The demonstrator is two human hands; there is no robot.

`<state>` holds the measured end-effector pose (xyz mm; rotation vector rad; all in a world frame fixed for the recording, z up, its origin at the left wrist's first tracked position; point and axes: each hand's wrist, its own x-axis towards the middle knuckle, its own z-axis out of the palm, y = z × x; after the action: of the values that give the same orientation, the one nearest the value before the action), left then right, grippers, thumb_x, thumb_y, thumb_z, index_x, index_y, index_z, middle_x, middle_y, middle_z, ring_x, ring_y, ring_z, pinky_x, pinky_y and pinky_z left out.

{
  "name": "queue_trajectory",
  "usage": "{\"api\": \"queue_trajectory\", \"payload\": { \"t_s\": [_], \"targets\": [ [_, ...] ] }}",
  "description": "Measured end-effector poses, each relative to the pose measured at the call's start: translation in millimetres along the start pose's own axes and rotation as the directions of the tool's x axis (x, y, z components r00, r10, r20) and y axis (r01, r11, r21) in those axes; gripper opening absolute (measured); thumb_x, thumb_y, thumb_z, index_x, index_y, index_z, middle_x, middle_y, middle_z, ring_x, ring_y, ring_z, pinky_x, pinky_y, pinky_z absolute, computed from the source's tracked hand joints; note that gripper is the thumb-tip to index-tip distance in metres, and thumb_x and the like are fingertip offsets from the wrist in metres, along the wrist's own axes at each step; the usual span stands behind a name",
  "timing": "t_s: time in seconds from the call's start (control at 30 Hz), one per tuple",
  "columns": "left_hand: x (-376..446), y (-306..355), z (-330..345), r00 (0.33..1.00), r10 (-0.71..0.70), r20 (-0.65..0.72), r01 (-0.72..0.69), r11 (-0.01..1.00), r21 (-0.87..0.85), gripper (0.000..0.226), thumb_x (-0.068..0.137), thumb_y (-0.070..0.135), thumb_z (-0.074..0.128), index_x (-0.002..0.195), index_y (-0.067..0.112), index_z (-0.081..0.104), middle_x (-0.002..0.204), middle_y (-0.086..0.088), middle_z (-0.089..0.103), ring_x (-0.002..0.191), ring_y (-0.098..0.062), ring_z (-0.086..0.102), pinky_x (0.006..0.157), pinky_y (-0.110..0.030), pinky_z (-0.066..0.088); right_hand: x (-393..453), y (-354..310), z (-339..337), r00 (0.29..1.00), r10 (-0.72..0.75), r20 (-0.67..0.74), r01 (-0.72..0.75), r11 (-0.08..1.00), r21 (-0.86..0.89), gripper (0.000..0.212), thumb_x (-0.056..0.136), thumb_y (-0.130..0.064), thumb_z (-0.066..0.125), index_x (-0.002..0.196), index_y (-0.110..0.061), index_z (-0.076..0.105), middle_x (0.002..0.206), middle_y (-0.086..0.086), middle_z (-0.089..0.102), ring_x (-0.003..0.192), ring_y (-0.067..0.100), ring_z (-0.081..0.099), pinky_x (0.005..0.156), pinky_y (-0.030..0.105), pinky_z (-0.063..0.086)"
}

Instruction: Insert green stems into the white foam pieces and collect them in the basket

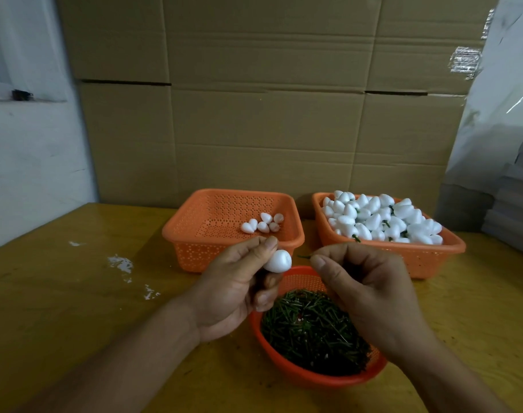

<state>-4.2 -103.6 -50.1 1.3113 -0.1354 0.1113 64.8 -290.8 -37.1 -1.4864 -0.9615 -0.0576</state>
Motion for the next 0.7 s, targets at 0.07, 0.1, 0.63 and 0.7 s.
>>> {"api": "queue_trajectory", "payload": {
  "t_s": [0.07, 0.1, 0.63, 0.7],
  "targets": [
    [-0.5, 0.5, 0.5, 1.0, 0.008, 0.004, -0.008, 1.0, 0.005, 0.028, 0.096, 0.039, 0.055, 0.085, 0.014, 0.06, 0.066, -0.003, 0.045, 0.051, -0.012, 0.04, 0.049, -0.024, 0.032, 0.0, 1.2, 1.7, 1.0, -0.006, -0.004, 0.006, 1.0, -0.017, 0.02, 0.079, -0.027, 0.068, 0.083, -0.009, 0.075, 0.056, -0.008, 0.063, 0.049, 0.001, 0.054, 0.05, 0.01, 0.039],
    [-0.5, 0.5, 1.0, 1.0, 0.011, 0.005, -0.011, 1.0, 0.008, 0.028, 0.096, 0.039, 0.055, 0.086, 0.013, 0.059, 0.066, -0.003, 0.045, 0.05, -0.012, 0.04, 0.049, -0.024, 0.032, -0.2, 1.8, 1.7, 1.0, -0.005, -0.003, 0.004, 1.0, -0.017, 0.02, 0.079, -0.027, 0.068, 0.083, -0.009, 0.076, 0.056, -0.008, 0.064, 0.05, 0.001, 0.055, 0.05, 0.01, 0.04],
    [-2.9, 0.4, 6.1, 0.998, 0.053, -0.02, -0.051, 0.994, 0.091, 0.028, 0.094, 0.038, 0.056, 0.089, 0.011, 0.061, 0.063, -0.003, 0.044, 0.047, -0.012, 0.037, 0.046, -0.024, 0.031, -5.5, 7.6, 7.8, 0.994, -0.102, -0.046, 0.092, 0.978, -0.187, 0.011, 0.076, -0.037, 0.077, 0.083, -0.028, 0.076, 0.072, 0.0, 0.072, 0.062, 0.019, 0.066, 0.055, 0.043, 0.054],
    [-3.2, 0.1, 6.4, 0.998, 0.063, -0.028, -0.06, 0.993, 0.1, 0.029, 0.093, 0.039, 0.057, 0.087, 0.011, 0.06, 0.062, -0.003, 0.044, 0.046, -0.012, 0.036, 0.046, -0.023, 0.031, -6.1, 8.6, 8.5, 0.99, -0.133, -0.053, 0.12, 0.971, -0.207, 0.01, 0.077, -0.036, 0.077, 0.083, -0.028, 0.076, 0.071, 0.0, 0.071, 0.061, 0.018, 0.065, 0.054, 0.042, 0.054]
  ]
}}
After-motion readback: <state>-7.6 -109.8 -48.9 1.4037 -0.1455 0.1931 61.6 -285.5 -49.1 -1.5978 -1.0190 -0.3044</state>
